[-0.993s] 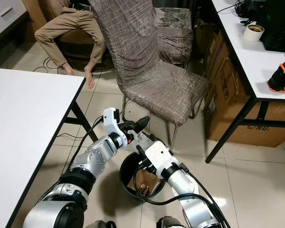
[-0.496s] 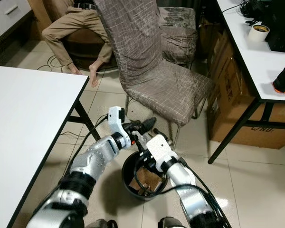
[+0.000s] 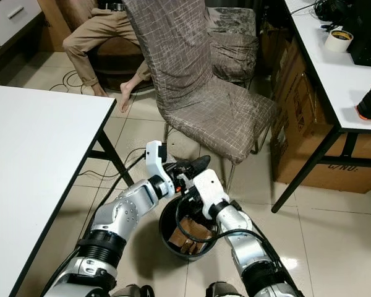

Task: Picking trash to rubbish bin

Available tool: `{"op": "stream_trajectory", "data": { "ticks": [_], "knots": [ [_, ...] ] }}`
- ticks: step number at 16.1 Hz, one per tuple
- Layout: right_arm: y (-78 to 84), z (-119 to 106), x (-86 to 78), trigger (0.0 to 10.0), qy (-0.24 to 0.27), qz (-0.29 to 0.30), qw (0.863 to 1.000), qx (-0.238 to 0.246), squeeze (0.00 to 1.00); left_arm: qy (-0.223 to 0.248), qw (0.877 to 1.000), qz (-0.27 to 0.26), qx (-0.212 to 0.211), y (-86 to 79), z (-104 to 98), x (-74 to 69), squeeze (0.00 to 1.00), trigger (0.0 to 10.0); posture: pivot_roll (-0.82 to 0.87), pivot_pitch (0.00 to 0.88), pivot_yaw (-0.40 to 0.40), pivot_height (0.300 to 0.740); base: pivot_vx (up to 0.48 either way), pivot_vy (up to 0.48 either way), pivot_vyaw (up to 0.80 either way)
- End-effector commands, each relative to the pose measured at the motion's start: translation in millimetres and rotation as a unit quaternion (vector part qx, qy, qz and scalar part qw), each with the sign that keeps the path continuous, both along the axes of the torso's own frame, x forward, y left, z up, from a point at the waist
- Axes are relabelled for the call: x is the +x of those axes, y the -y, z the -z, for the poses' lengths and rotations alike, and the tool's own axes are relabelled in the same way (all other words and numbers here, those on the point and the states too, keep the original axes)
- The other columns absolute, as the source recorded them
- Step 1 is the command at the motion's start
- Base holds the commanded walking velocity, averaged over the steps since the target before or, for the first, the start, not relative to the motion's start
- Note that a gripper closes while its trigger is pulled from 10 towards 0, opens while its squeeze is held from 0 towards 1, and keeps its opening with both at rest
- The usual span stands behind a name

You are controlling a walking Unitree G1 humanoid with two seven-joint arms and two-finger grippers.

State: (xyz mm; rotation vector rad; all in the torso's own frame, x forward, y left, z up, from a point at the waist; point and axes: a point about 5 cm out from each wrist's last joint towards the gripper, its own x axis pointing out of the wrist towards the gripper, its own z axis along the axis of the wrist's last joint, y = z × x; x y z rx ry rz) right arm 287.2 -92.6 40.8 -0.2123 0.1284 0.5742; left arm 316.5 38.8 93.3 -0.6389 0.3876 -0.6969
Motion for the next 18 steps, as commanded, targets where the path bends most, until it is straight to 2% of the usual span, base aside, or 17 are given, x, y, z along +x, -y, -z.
{"op": "stream_trajectory", "data": {
  "ticks": [1, 6, 10, 13, 15, 18],
  "knots": [
    [1.9, 1.4, 1.1, 0.0, -0.007, 0.001, 1.000, 0.007, 0.00, 0.001, 1.000, 0.006, -0.014, 9.5, -5.8, -2.6, 0.00, 10.0, -0.17, 0.126, 0.044, 0.740, 0.000, 0.000, 0.00],
    [9.5, 3.5, 1.0, 0.0, 0.002, 0.014, 1.000, -0.003, 0.00, -0.003, 1.000, 0.022, -0.020, 16.4, -7.6, -5.9, 0.00, 10.0, -0.18, 0.123, 0.056, 0.740, 0.000, 0.000, 0.00],
    [13.1, 7.1, -0.9, 0.0, -0.002, 0.018, 1.000, -0.010, 0.00, -0.001, 1.000, 0.015, -0.020, 15.1, -9.2, -3.7, 0.00, 10.0, -0.18, 0.122, 0.056, 0.740, 0.000, 0.000, 0.00],
    [15.1, 12.7, -3.0, 0.0, -0.018, 0.017, 1.000, -0.018, 0.00, 0.006, 1.000, 0.003, -0.025, 11.2, -14.1, 0.6, 0.00, 10.0, -0.18, 0.126, 0.049, 0.740, 0.000, 0.000, 0.00],
    [17.3, 23.0, -6.8, 0.0, -0.046, 0.015, 0.998, -0.033, 0.00, 0.003, 0.999, -0.018, -0.044, 4.8, -21.1, 7.1, 0.00, 10.0, -0.18, 0.124, 0.044, 0.740, 0.000, 0.000, 0.00],
    [19.9, 28.8, -9.2, 0.0, -0.062, 0.018, 0.997, -0.040, 0.00, 0.011, 0.997, -0.048, -0.063, -4.3, -30.4, 13.9, 0.00, 10.0, -0.17, 0.122, 0.037, 0.740, 0.000, 0.000, 0.00]
  ]
}}
